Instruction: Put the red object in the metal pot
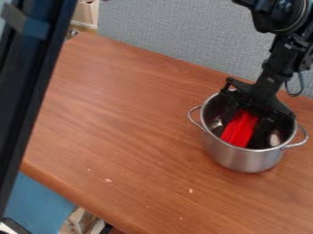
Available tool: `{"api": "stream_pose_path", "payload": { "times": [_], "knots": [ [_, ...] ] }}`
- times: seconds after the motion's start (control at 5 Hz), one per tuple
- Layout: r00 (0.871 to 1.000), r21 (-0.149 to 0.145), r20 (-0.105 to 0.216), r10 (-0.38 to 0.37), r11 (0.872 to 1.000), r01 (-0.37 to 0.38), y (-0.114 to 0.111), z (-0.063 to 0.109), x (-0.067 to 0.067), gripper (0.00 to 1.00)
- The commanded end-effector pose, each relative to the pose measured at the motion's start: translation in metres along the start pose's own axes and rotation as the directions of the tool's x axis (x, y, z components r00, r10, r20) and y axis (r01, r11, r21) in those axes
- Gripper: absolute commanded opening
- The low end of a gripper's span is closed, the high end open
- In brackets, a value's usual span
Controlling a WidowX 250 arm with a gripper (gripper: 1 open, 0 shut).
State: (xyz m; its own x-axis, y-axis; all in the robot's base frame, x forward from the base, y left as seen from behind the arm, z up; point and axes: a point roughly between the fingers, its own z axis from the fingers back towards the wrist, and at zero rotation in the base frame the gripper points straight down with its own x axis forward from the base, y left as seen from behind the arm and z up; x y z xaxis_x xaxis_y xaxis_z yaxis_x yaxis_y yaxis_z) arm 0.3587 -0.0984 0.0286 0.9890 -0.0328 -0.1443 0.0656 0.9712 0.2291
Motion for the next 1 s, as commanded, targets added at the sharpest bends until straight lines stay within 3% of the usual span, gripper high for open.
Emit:
{"api": "stream_pose_path", "payload": {
  "times": [0.0,0.6,0.8],
  "knots": [
    [0.999,-0.009,0.003,0.049,0.999,-0.049,0.008,-0.007,0.004,0.00],
    [0.997,-0.011,-0.006,0.072,0.997,-0.072,0.009,-0.011,0.003,0.00],
    [0.996,-0.012,0.019,0.085,0.996,-0.085,0.014,0.005,0.002,1.00]
  ]
}}
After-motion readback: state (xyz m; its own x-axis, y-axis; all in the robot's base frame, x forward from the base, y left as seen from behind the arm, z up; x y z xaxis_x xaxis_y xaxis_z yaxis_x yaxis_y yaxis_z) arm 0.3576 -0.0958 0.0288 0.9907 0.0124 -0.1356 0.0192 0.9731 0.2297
